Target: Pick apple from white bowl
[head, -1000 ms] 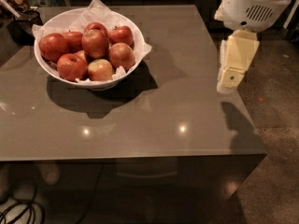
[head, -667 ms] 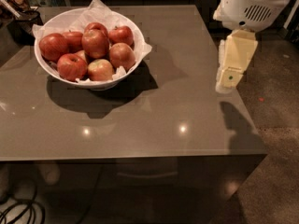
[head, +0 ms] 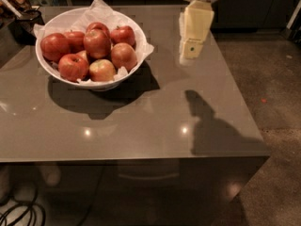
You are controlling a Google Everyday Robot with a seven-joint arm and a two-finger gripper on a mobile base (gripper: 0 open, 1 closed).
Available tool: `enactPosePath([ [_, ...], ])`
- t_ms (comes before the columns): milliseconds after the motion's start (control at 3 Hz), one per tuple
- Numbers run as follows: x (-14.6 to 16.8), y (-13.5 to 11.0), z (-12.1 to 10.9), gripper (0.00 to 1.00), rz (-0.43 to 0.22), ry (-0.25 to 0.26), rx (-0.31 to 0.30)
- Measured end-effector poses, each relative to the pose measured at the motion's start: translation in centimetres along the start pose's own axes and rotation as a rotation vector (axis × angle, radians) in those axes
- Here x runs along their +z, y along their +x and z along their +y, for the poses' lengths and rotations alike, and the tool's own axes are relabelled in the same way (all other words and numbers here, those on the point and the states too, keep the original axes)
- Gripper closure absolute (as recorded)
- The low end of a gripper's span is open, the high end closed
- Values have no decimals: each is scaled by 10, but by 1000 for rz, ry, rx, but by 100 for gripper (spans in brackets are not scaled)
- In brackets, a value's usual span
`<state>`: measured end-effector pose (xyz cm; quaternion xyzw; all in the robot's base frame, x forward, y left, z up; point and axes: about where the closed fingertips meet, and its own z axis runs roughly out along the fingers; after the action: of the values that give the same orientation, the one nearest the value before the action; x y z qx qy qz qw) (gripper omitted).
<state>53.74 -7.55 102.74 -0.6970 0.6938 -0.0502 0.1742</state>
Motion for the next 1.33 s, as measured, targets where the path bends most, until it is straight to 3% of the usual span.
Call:
enactPosePath([
  [333, -3, -39, -19, 0, -31, 34, -82],
  [667, -3, -45, -24, 0, -47, 57, -85],
  [1000, 9, -64, -42, 0, -68, 45, -66],
  [1333, 22, -100, -72, 0, -58, 51, -81],
])
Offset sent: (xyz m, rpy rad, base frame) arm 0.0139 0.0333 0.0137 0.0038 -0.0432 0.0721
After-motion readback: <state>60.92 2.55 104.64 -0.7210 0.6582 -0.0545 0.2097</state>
